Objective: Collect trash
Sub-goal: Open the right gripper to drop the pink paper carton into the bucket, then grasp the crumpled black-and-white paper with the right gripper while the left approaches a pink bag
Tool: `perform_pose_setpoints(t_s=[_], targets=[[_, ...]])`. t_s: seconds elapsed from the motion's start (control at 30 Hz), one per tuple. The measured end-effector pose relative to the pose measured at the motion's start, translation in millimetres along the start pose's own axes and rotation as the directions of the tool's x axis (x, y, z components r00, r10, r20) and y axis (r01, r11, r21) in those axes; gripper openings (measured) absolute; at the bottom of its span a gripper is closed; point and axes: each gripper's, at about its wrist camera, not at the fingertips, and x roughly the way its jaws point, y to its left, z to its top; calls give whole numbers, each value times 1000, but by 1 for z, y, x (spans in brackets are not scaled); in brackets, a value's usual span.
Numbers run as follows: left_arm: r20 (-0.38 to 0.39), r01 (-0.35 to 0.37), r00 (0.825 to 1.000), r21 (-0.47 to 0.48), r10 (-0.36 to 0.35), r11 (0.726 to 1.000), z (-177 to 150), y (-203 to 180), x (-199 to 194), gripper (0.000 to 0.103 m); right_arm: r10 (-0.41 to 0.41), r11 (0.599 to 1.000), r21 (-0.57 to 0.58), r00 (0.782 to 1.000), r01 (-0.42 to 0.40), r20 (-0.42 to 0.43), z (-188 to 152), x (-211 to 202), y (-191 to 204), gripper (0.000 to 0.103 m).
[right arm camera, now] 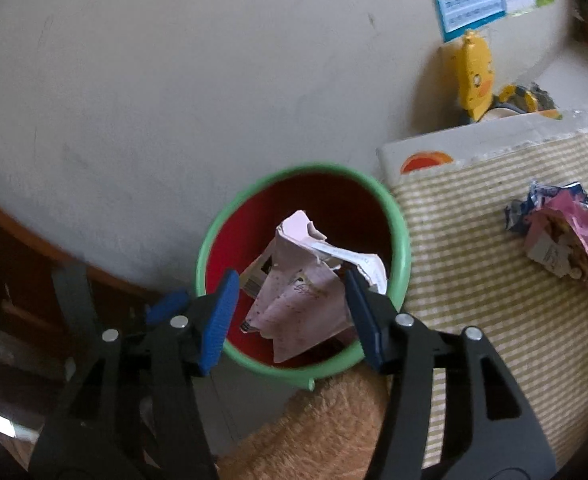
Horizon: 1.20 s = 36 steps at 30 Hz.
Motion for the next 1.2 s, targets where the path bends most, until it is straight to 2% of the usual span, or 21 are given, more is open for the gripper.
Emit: perform_pose_setpoints(t_s=[0.1, 0.23, 0.37, 0.6, 0.73, 0.9, 1.0, 1.07, 1.2], targets=[[14, 10, 1000, 28, -11, 1000, 7, -4, 1, 77, 7, 1000, -26, 1000, -7, -7, -10, 3, 3, 66], [34, 30, 999, 76, -32, 997, 12, -14, -2, 77, 22, 998, -65, 1000, -23, -6, -14, 3, 10, 69], [46, 34, 998, 142, -41, 989, 15, -22, -5, 76, -22, 991, -134, 1000, 22, 8, -14, -1, 19, 72], [64, 16, 998, 169, -27, 985, 21, -26, -9, 76, -15, 991, -134, 999, 18, 28, -14, -8, 16, 74], [78, -16, 997, 180, 2, 984, 26, -26, -11, 76, -55, 986, -157, 998, 57, 20, -15, -4, 16, 77], [89, 31, 995, 194, -49, 980, 39, -28, -16, 76, -57, 967, -248, 998, 58, 9, -21, -2, 21, 77], [55, 109, 990, 262, -128, 959, 49, -36, -18, 76, -54, 945, -323, 998, 57, 18, -26, -4, 29, 81], [51, 115, 989, 313, -138, 943, 50, -43, -18, 76, -50, 929, -366, 999, 55, 22, -28, -5, 35, 82], [20, 126, 988, 439, -150, 890, 50, -59, -14, 76, -32, 883, -467, 999, 43, 31, -36, -8, 50, 82]])
